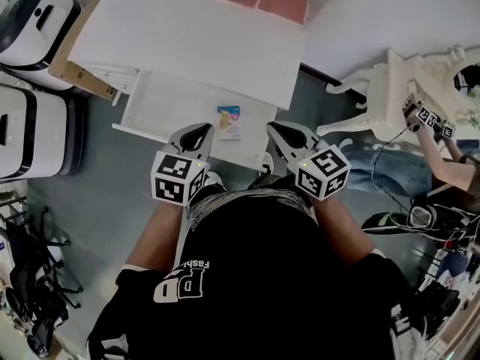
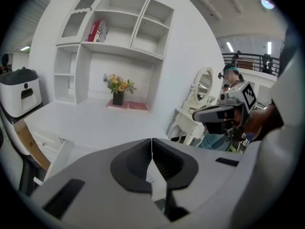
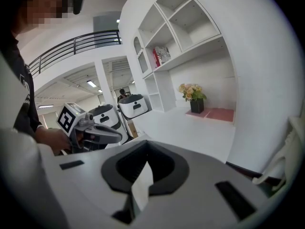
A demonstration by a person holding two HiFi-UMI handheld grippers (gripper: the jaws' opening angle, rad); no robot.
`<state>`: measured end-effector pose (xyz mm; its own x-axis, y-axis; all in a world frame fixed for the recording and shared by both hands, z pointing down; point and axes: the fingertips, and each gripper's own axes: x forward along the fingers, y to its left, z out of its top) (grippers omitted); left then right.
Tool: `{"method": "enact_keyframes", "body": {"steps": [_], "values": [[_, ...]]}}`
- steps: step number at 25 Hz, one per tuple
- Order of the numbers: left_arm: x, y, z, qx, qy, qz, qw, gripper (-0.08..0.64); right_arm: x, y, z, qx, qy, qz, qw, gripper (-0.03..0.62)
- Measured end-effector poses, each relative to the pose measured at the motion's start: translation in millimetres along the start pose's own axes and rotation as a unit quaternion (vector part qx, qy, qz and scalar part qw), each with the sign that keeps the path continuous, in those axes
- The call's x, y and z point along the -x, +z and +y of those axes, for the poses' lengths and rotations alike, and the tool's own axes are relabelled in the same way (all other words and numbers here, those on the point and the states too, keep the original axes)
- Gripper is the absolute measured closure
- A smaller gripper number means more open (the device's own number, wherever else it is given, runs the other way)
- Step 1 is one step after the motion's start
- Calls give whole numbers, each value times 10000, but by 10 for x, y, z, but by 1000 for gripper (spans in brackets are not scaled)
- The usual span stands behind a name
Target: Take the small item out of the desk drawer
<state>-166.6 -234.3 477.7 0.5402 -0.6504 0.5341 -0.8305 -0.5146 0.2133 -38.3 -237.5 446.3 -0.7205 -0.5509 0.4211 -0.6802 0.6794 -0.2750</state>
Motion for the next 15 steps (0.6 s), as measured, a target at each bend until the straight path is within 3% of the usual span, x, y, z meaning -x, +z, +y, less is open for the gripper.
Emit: {"method": "enact_keyframes", "body": {"steps": [9, 15], "values": [[-523, -251, 37, 271, 575, 506, 9967, 543, -68, -77, -365, -61, 505, 196, 9985, 583], [-910, -636, 209, 676, 933, 1030, 9880, 543, -132, -179, -655, -251, 599, 191, 9977, 583]]}}
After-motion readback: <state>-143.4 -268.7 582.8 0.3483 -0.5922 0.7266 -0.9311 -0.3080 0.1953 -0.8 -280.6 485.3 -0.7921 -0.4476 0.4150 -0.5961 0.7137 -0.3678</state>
